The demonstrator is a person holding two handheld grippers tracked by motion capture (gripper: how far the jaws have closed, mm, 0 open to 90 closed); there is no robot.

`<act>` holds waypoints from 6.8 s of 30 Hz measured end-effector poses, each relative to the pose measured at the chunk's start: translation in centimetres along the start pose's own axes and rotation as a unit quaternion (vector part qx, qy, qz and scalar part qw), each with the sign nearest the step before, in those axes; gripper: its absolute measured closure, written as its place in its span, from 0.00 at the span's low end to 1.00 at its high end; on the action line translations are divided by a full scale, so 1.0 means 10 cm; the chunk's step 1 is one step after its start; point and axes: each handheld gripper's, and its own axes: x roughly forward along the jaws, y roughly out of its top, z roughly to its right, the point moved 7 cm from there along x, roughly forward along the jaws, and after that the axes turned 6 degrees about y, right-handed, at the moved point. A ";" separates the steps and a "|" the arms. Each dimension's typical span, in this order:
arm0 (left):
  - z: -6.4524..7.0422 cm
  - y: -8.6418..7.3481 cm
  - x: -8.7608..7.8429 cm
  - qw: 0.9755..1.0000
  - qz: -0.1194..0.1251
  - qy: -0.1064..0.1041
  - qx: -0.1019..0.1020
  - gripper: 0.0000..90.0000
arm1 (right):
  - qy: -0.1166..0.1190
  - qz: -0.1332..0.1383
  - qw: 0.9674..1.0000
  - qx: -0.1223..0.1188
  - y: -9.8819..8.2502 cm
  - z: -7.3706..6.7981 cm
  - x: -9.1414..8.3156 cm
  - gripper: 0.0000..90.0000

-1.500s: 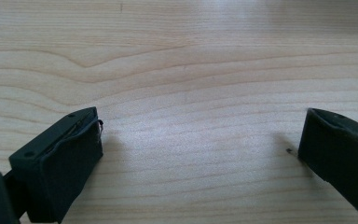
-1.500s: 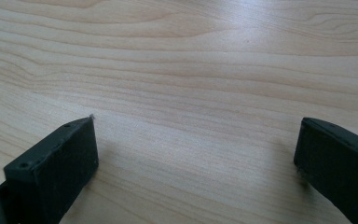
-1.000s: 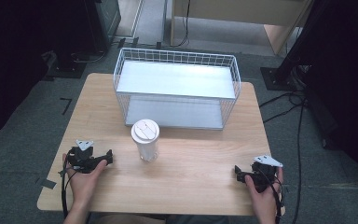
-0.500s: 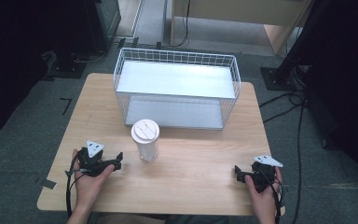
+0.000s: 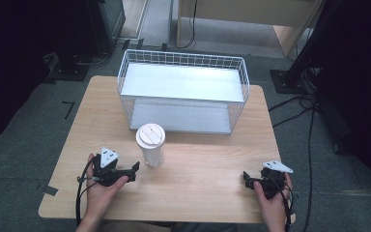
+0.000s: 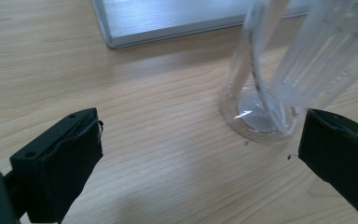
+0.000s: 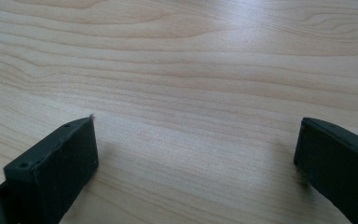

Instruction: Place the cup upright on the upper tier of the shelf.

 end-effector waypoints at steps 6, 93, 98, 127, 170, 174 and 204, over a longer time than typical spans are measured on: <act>0.14 0.01 0.03 1.000 -0.004 -0.015 0.010 0.00 | -0.002 0.001 1.000 0.002 0.00 0.00 0.00 0.00; 0.70 1.01 0.05 0.986 0.159 -0.046 0.007 0.17 | 0.002 0.001 1.000 -0.002 0.00 -0.03 0.00 0.00; 0.70 1.12 -0.03 0.983 0.179 -0.035 0.010 0.17 | 0.002 0.001 1.000 -0.002 0.00 -0.03 0.00 0.00; 0.63 1.86 -0.49 0.965 0.264 0.004 0.015 0.17 | 0.002 0.001 1.000 -0.003 0.00 -0.03 0.00 0.00; 0.42 2.82 -0.26 0.955 0.289 0.056 0.018 0.18 | 0.004 0.001 1.000 -0.003 0.00 -0.04 0.00 0.00; 0.40 2.92 -0.15 0.957 0.283 0.060 0.014 0.18 | 0.004 0.000 1.000 -0.004 0.00 -0.04 0.00 0.00; 0.29 3.21 0.42 0.970 0.232 0.072 -0.008 0.17 | 0.007 0.000 1.000 -0.008 0.00 -0.04 0.00 0.00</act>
